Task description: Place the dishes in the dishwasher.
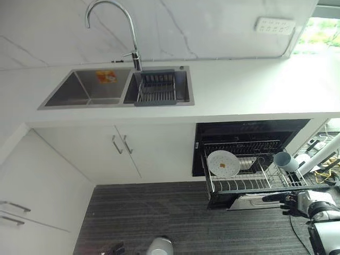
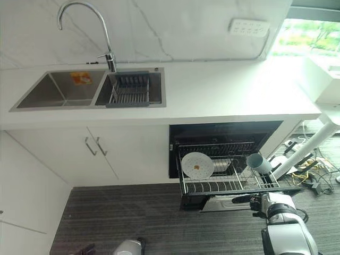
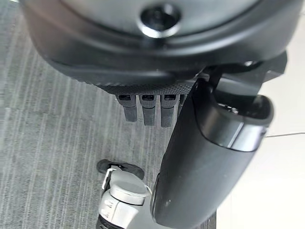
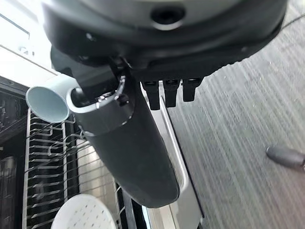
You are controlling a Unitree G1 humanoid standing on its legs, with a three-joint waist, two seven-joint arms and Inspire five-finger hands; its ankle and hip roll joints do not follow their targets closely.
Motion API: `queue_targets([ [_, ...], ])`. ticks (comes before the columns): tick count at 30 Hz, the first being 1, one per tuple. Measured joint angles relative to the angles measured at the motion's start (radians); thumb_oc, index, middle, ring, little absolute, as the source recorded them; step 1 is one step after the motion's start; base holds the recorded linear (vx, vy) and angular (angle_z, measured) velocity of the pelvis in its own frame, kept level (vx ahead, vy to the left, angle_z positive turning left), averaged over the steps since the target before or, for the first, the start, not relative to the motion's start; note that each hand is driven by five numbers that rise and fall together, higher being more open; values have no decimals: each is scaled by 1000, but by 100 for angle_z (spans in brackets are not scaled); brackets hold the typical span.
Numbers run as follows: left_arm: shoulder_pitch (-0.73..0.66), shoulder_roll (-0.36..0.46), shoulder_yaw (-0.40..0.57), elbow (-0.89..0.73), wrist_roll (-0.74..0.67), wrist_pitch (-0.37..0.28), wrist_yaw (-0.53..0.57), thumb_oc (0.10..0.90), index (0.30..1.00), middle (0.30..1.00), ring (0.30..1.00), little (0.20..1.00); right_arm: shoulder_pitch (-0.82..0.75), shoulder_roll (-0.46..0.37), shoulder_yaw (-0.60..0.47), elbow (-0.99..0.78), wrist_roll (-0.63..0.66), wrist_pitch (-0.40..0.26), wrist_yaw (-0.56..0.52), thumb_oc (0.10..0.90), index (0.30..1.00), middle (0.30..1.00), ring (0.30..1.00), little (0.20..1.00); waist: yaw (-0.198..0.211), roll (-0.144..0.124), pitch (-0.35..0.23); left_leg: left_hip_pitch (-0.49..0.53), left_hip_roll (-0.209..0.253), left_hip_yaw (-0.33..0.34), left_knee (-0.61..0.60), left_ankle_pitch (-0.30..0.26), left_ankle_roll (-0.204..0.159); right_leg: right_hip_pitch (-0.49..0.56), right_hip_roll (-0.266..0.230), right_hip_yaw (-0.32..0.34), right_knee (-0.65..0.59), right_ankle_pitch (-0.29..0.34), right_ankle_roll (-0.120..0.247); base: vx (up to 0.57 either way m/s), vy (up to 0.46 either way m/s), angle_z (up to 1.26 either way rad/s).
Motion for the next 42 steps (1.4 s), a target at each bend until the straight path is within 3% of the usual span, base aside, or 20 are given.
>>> queue_targets([
  [5,7,7,-1,-28,0,3,5,800,900,900,900,900,-60,-103,-1,79,-28,23,22,800,900,900,900,900,49,21,49,-54,-45,-34,40,-9,17,3,-38,-41,-3,11,13,55,107,28],
  [12,2,7,0,-37,-12,16,5,800,900,900,900,900,-188,-212,35,105,-58,21,27,800,900,900,900,900,73,63,101,-137,-123,-80,116,-32,60,15,-90,-99,-9,32,18,107,114,30],
  [19,4,5,6,-48,-11,-16,-4,800,900,900,900,900,-303,-229,70,123,-57,-4,-26,800,900,900,900,900,109,59,128,-150,-170,-112,147,-57,76,66,-114,-149,-32,27,30,157,82,23],
  [22,-4,4,4,-28,-12,-59,-23,800,900,900,900,900,-421,-251,148,145,-53,-10,-72,800,900,900,900,900,114,81,157,-164,-178,-120,146,-56,79,68,-120,-162,-49,40,36,51,65,12],
  [24,-5,4,5,-17,-12,-80,-26,800,900,900,900,900,-462,-257,186,145,-41,-38,-84,800,900,900,900,900,115,90,162,-171,-178,-123,143,-55,80,66,-120,-168,-54,43,41,7,34,5],
  [27,-7,4,6,3,-12,-96,-47,800,900,900,900,900,-510,-262,228,145,-23,-140,-93,800,900,900,900,900,116,96,164,-173,-178,-123,130,-49,79,61,-118,-170,-61,46,46,40,59,0],
  [29,-3,2,6,6,-14,-117,-68,800,900,900,900,900,-514,-261,257,145,-22,-160,-131,800,900,900,900,900,114,97,165,-177,-177,-124,129,-49,79,58,-117,-171,-63,46,47,64,27,-1],
  [31,-1,2,5,-2,-14,-136,-89,800,900,900,900,900,-502,-262,256,150,-23,-238,-151,800,900,900,900,900,104,104,163,-186,-173,-119,130,-47,79,48,-114,-166,-71,54,56,22,-14,-7],
  [34,-1,2,1,-12,-14,-148,-92,800,900,900,900,900,-492,-262,257,150,-24,-274,-155,800,900,900,900,900,97,109,165,-189,-171,-119,130,-45,78,47,-111,-166,-75,57,61,-34,-26,-2],
  [36,-1,2,-1,-34,-36,-154,-119,800,900,900,900,900,-473,-262,260,150,-25,-360,-154,800,900,900,900,900,86,113,167,-201,-163,-114,130,-42,77,27,-106,-157,-76,60,63,-43,-30,-10],
  [40,-29,3,-2,-53,-73,-167,-134,800,900,900,900,900,-444,-261,260,148,-23,-443,-144,800,900,900,900,900,83,123,167,-205,-135,-111,123,-34,66,11,-82,-147,-77,61,61,-92,-69,-9],
  [42,-32,3,1,-110,-126,-179,-136,800,900,900,900,900,-386,-249,220,126,-23,-526,-143,800,900,900,900,900,85,113,173,-205,-120,-113,112,-28,57,4,-66,-144,-77,60,59,-48,-61,-10],
])
